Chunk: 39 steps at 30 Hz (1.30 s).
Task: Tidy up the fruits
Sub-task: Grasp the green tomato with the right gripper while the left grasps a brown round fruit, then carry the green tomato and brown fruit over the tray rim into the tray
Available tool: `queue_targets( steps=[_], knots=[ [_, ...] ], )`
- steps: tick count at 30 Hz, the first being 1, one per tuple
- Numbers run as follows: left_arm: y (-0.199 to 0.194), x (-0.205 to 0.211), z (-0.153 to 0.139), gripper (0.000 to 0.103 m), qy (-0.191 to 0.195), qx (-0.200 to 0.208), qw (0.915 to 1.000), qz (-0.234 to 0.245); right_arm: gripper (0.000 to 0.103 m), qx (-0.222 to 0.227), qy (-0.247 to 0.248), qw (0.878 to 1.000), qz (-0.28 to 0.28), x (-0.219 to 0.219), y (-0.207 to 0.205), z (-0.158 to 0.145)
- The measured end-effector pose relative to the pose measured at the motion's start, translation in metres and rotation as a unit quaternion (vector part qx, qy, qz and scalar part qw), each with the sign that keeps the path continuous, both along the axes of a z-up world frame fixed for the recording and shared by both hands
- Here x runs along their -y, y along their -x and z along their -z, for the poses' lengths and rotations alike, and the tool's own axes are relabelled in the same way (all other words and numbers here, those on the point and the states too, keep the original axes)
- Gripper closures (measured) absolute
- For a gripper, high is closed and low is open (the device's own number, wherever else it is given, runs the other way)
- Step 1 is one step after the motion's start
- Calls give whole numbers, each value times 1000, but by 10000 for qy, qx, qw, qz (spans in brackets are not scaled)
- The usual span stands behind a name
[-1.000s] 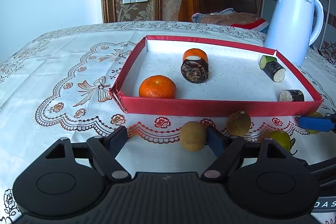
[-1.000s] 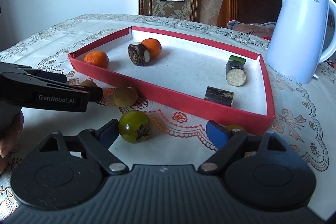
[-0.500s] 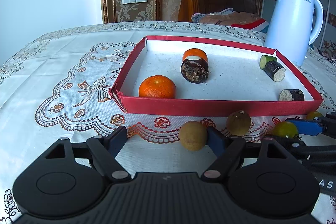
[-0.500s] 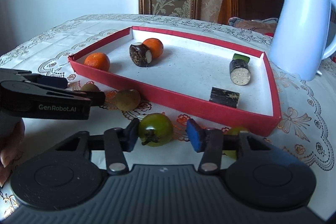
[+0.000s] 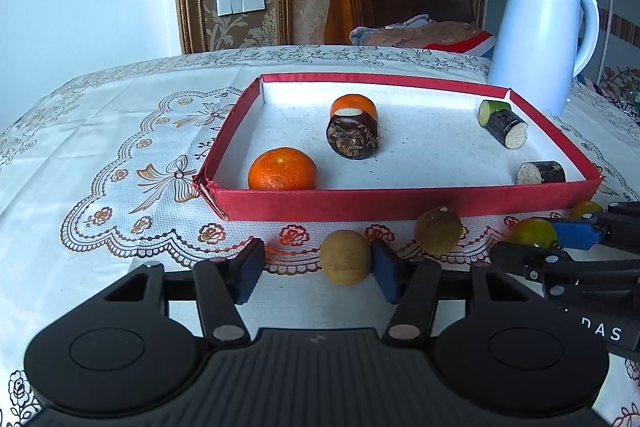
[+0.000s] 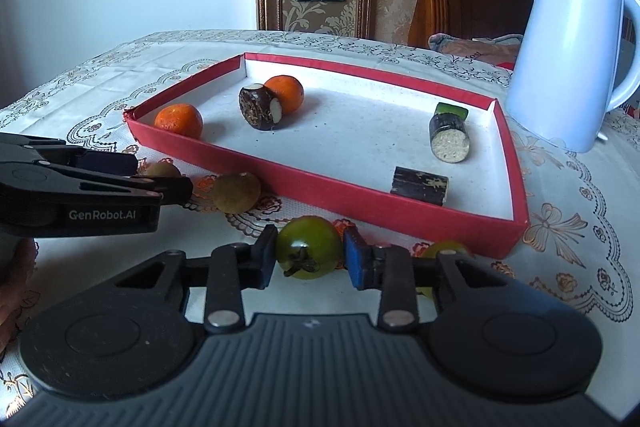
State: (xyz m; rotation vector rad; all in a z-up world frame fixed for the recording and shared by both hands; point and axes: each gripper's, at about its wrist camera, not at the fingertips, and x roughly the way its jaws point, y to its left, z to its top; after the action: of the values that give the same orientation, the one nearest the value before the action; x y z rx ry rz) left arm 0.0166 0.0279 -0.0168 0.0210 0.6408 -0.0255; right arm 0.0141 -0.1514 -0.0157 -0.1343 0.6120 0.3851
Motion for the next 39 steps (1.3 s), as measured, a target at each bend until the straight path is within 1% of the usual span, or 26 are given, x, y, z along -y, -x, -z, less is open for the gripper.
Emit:
queue_targets(
  steps=[4,5,10,12,22,26,29,39],
  knots=[
    [3,4,-1,64,-51,47,9998,162,72,14,-1,10000,-13,0,1,0],
    [4,5,-1,69,-64,67,9998,196,72,14,-12,10000,-11,1,1,0],
    [4,4,-1,70,-10,62,9998,195,72,23,-34,10000,26,2,1,0],
    [4,3,-2,76,4,80,9998,196,72,39,-26,10000,42,2,1,0],
    [5,4,-2,76,35,86,9998,195,72,34,-114,9998,171,5,0,0],
    [5,2,-3,76,67,102,9998,165,72,22,-222,9993,288,10,-1,-1],
    [6,0,-4,76,87,144,9998,113,72,36,-291,9989,358,14,-1,-1],
    [10,0,-8,77,131,305,9993,166,72,99,-429,9979,479,20,0,-2]
  ],
)
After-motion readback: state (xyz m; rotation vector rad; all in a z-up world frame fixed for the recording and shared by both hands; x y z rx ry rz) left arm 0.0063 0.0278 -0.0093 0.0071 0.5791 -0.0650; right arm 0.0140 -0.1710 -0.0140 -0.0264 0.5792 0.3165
